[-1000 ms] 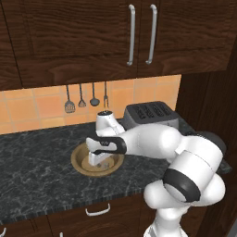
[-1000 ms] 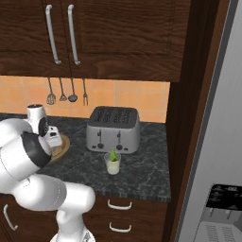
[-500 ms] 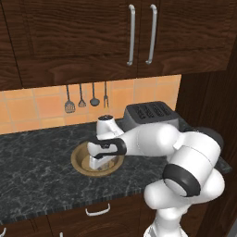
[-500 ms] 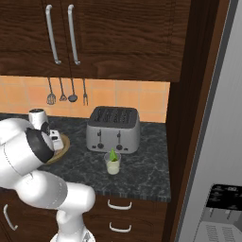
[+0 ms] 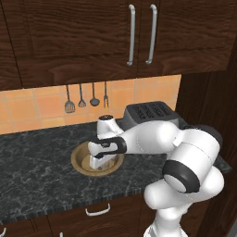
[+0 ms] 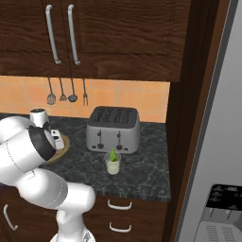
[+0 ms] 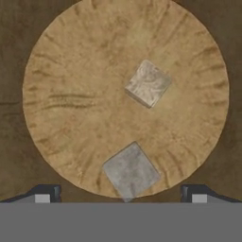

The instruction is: Grab a lemon wedge from the fridge and one ice cube from the ice bowl, and put them in the glass of lemonade.

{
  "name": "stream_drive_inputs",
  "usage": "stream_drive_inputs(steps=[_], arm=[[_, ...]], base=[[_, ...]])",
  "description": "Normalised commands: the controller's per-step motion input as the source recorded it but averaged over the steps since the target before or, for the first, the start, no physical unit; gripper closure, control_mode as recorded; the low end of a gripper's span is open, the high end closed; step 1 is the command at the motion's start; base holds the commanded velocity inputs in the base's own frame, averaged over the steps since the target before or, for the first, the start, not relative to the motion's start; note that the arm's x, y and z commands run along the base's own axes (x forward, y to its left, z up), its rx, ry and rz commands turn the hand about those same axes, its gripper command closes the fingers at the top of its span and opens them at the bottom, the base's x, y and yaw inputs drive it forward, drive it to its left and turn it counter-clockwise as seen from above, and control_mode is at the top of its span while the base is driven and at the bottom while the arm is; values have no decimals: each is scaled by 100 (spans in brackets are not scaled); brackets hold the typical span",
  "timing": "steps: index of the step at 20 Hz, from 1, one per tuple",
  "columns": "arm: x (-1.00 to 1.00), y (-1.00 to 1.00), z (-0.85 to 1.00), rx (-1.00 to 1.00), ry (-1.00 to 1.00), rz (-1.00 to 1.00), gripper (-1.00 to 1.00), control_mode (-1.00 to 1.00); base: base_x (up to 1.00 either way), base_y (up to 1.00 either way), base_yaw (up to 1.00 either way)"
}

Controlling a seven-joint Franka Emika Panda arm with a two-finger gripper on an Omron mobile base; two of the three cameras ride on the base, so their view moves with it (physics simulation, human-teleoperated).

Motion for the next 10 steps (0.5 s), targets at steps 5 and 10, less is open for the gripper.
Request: stream_drive_inputs(steps=[5, 10], arm=[[0, -4, -2, 0, 0, 0, -100, -100], [0, -12, -26, 0, 0, 0, -100, -100]], base=[[0, 0, 0], [0, 0, 0]])
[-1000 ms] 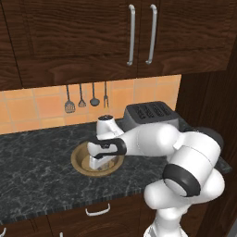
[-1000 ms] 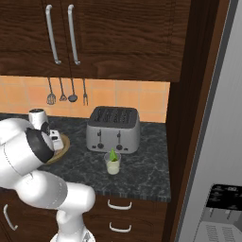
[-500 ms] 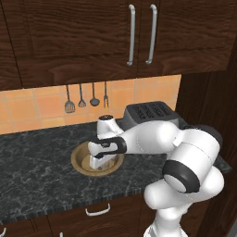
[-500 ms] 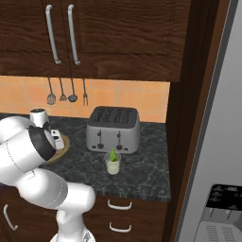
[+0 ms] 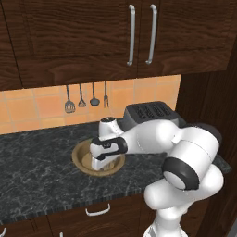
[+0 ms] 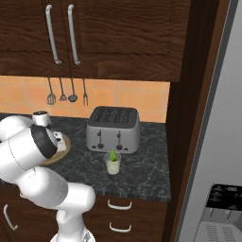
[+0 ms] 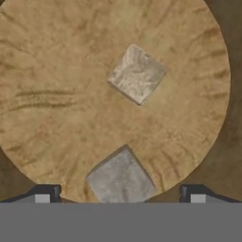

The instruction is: Grab a lemon wedge from the fridge and one ice cube from the ice bowl, and put them in the glass of lemonade.

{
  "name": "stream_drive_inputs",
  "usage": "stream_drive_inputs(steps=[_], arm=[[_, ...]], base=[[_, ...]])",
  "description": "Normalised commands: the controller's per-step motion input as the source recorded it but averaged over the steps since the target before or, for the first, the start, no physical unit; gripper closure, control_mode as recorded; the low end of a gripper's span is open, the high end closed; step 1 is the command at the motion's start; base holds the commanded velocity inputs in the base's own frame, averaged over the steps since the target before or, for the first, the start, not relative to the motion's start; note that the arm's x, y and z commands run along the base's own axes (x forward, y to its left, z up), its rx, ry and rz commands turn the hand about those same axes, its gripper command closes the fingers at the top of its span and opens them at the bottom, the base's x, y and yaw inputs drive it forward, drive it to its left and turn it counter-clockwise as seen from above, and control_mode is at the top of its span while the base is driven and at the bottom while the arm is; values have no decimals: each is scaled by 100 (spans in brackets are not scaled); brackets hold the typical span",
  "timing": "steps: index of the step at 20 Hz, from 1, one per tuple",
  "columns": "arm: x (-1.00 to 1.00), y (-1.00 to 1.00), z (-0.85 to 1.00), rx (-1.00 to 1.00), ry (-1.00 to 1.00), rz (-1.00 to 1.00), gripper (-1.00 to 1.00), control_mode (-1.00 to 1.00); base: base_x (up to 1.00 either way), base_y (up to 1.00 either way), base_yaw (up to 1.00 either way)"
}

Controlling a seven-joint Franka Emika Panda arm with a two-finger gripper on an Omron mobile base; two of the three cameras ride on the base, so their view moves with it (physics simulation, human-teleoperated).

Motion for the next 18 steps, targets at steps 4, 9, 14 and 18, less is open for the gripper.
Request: stream_drive_inputs(steps=[4, 9, 14, 18], arm=[[0, 0, -14, 0, 0, 0, -100, -100], [0, 0, 0, 0, 0, 0, -100, -100], [0, 0, -8, -2, 10, 0, -100, -100], [0, 0, -9, -3, 19, 0, -100, -100]], base=[[0, 0, 0], [0, 0, 0], [0, 0, 0], [0, 0, 0]])
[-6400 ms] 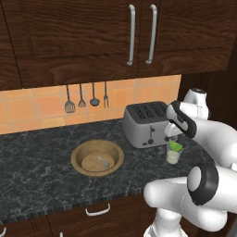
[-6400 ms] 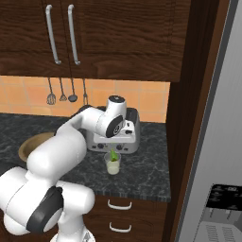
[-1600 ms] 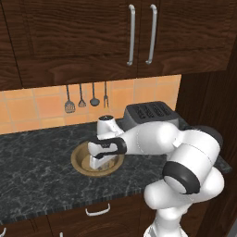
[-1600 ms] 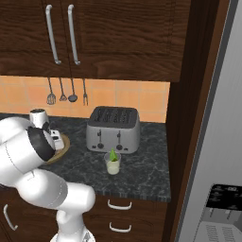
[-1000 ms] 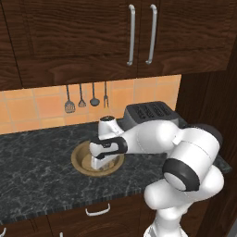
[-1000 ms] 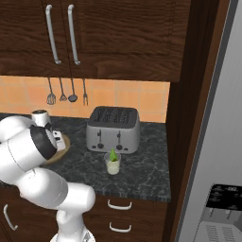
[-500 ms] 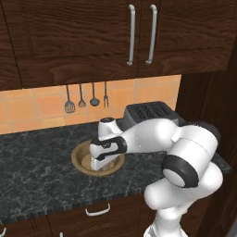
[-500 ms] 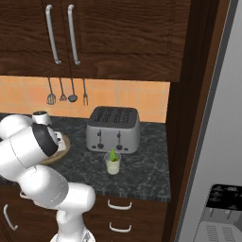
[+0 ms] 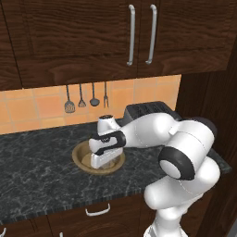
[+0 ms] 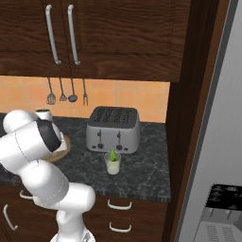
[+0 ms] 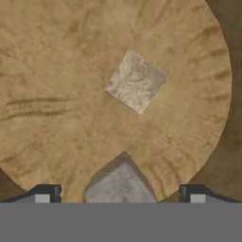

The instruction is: Grab a lemon wedge from the fridge and one ice cube from the ice bowl, and put them in the glass of lemonade.

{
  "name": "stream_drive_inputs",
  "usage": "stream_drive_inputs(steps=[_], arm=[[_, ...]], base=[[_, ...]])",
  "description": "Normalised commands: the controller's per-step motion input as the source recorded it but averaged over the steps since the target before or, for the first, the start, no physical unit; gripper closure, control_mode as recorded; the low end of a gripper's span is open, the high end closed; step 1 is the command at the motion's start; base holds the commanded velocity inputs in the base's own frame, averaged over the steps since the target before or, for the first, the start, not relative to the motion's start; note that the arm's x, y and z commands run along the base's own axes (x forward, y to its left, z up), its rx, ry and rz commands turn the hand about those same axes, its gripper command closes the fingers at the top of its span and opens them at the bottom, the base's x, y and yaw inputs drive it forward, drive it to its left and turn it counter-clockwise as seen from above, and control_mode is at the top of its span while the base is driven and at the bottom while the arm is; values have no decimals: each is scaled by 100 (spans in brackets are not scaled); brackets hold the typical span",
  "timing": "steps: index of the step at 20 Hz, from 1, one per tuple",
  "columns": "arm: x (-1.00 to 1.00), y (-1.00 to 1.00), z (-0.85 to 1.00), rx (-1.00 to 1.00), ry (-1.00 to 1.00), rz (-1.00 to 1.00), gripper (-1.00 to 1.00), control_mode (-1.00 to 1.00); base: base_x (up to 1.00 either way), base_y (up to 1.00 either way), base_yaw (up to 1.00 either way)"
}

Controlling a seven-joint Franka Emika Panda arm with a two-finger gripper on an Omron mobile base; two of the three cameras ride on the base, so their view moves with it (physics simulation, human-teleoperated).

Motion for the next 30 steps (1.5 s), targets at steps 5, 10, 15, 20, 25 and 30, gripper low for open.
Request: stream_drive_inputs(steps=[5, 10, 15, 20, 25, 30], arm=[[0, 0, -14, -1, 18, 0, -100, -100], [0, 0, -7, 0, 9, 0, -100, -100], [-5, 0, -3, 0, 3, 0, -100, -100], [-16, 0, 0, 0, -5, 0, -100, -100], [0, 0, 0, 0, 0, 0, -100, -100], [0, 0, -1, 0, -3, 0, -100, -100]], base=[[0, 0, 0], [0, 0, 0], [0, 0, 0], [0, 0, 0], [0, 0, 0], [0, 0, 0]])
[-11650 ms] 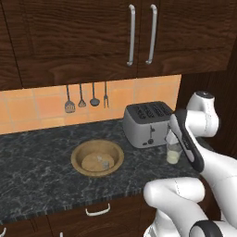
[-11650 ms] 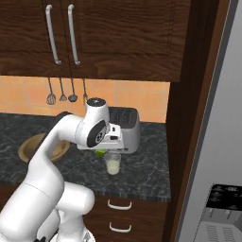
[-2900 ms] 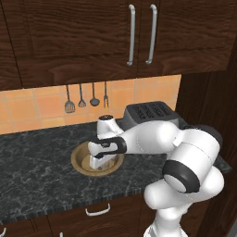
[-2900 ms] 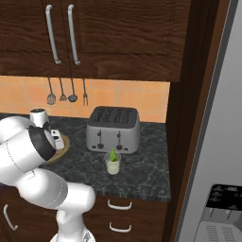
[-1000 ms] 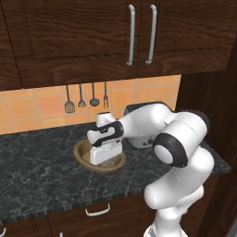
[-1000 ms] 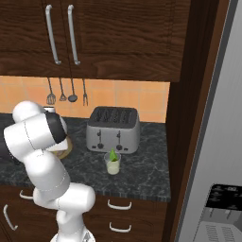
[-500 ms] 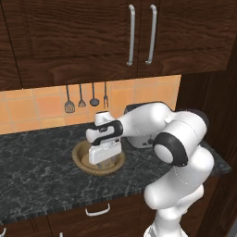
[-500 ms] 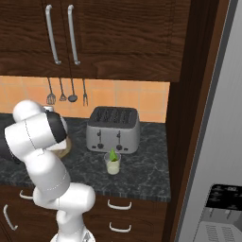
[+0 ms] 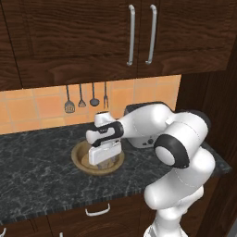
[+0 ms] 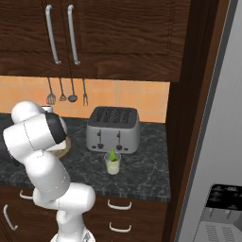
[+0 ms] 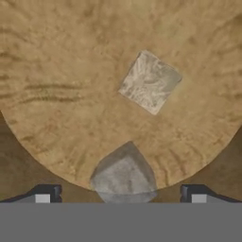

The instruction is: Grab a lemon wedge from the fridge and one ice cube from the ice bowl, and put them in the glass of lemonade.

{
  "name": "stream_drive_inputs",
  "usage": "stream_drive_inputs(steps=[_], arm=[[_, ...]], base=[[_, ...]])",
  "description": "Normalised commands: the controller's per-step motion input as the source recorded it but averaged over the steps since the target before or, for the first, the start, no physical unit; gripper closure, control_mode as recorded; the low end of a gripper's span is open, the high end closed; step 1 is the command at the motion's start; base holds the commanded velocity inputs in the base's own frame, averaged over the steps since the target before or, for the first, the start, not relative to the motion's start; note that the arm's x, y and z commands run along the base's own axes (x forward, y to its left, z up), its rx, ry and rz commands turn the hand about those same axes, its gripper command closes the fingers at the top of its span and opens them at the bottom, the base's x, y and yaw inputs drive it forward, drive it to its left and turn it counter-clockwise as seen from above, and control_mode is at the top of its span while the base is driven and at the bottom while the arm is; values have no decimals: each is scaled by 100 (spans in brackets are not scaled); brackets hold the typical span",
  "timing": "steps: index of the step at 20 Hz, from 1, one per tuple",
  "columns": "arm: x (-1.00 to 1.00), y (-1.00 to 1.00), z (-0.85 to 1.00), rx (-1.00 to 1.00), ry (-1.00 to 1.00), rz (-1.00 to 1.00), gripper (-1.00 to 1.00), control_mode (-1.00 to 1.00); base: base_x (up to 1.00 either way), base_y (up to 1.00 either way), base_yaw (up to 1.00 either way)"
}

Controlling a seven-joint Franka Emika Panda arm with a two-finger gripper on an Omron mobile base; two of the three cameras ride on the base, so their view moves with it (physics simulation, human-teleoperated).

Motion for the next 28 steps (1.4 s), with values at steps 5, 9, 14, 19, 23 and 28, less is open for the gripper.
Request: stream_drive_inputs(steps=[5, 9, 14, 19, 23, 28], arm=[[0, 0, -5, 0, 0, 0, -100, -100], [1, 0, -10, 0, 0, 0, -100, -100], [1, 0, -16, 0, 0, 0, -100, -100], [0, 0, 0, 0, 0, 0, -100, -100], [0, -3, 0, 1, -12, 0, -100, -100], [0, 0, 0, 0, -12, 0, -100, -100]], base=[[0, 0, 0], [0, 0, 0], [0, 0, 0], [0, 0, 0], [0, 0, 0], [0, 0, 0]])
